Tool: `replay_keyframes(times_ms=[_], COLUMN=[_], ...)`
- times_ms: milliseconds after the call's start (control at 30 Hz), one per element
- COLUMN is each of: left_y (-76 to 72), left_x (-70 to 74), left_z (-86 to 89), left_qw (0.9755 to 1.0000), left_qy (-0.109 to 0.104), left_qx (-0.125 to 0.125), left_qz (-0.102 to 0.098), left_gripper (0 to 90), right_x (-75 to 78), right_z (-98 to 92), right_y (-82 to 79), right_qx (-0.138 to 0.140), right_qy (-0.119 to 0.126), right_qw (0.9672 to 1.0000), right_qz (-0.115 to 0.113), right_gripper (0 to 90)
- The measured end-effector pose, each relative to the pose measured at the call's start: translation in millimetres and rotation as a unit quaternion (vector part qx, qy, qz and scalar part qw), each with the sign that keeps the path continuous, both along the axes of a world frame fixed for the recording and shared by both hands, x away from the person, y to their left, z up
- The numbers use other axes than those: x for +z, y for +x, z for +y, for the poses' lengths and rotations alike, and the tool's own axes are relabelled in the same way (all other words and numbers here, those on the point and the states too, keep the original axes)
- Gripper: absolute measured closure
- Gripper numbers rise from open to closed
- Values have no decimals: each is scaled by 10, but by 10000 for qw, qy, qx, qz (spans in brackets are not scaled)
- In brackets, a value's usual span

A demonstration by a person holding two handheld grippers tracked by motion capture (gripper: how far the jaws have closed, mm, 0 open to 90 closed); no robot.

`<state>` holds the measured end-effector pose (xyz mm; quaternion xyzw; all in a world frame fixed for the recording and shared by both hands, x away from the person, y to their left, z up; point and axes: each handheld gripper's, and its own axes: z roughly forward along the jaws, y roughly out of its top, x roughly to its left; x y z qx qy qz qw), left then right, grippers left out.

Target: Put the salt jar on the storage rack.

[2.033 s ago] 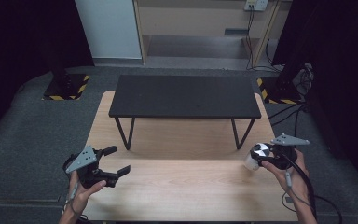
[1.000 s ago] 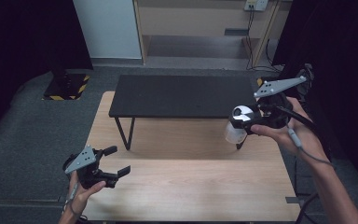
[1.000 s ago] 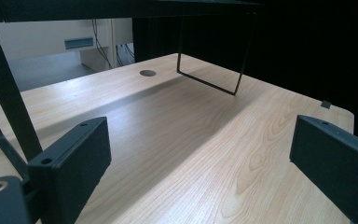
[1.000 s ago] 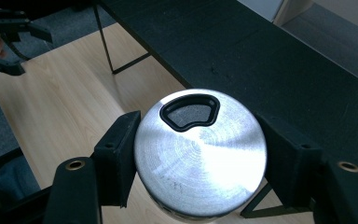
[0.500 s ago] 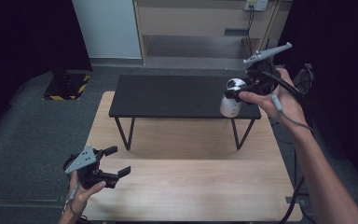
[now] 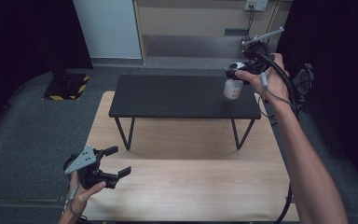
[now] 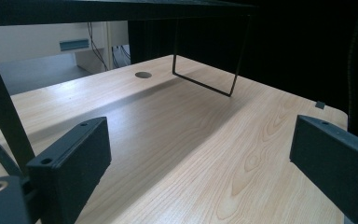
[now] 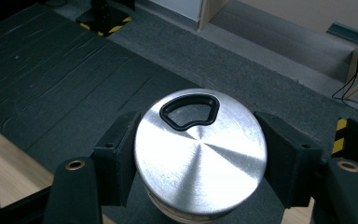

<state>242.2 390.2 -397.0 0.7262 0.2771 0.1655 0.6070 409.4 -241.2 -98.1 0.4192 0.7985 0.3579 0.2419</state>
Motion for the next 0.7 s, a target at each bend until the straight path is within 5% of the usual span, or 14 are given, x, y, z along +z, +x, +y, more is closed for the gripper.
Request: replay_keyframes(times_ms=[233,633,700], left_y=[12,11,10], left_x=[1,-3,-3], left_z=[3,11,9], left_qw=[10000,10000,10000], left_qy=[9,-4,-3], left_qx=[-10,6,2], left_qz=[2,11,7], left_gripper=[44,44,44], right_x=[-244,-399,-454], right_z=[-57,-108,-147], right_y=[156,219,197], right_qx=[-164,-271,-280], right_qy=[107,211,370], right_qw=[9997,9991,9987], right_qz=[167,259,216], right_gripper=[344,342,248])
